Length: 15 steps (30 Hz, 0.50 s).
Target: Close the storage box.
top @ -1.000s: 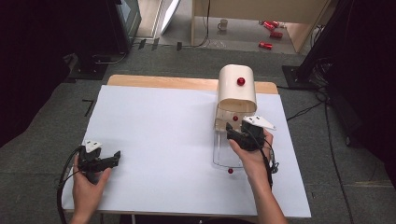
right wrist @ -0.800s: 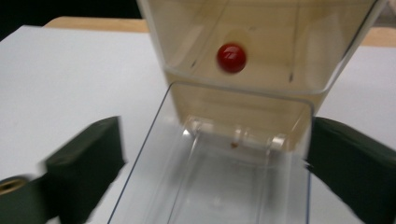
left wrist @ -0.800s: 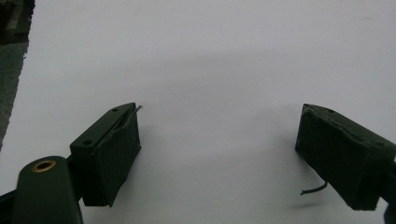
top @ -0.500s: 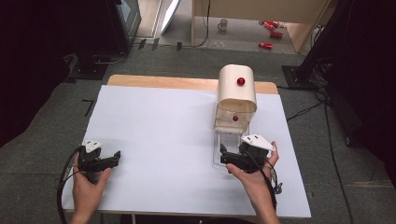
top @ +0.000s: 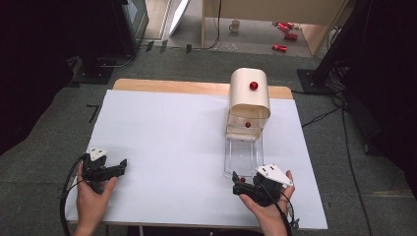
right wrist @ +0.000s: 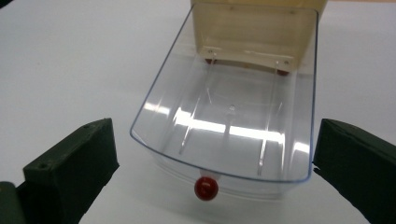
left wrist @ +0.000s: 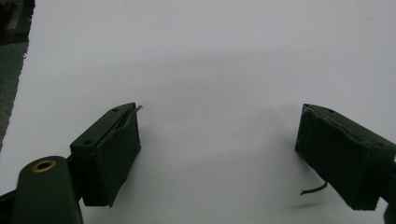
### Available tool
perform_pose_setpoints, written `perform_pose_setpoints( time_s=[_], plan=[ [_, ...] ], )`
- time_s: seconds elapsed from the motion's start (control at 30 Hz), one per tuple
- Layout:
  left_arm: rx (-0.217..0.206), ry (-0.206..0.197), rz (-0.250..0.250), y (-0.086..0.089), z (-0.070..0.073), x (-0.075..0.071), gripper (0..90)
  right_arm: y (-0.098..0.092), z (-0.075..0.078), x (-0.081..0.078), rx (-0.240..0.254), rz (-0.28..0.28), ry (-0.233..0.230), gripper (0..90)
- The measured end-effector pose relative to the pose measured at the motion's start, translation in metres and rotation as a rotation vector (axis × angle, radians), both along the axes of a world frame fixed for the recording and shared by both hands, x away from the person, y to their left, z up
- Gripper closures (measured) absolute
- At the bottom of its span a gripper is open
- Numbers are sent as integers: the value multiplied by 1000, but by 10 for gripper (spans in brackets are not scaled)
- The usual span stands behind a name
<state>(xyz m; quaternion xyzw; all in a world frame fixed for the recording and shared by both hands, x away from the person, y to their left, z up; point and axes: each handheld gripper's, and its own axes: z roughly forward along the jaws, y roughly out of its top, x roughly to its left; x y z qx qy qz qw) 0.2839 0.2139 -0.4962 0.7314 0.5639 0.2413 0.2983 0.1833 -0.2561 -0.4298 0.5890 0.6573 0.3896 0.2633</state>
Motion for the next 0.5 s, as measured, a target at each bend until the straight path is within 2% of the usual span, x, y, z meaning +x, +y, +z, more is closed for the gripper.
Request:
perform_pose_setpoints(
  time_s=[0.3,0.5],
  plan=[
    [-1,0,1,0,0,0,138,-4,-23,-14,-6,-26,37,0],
    [-1,0,1,0,0,0,138,-4,-36,-18,-14,-39,70,0]
  ],
)
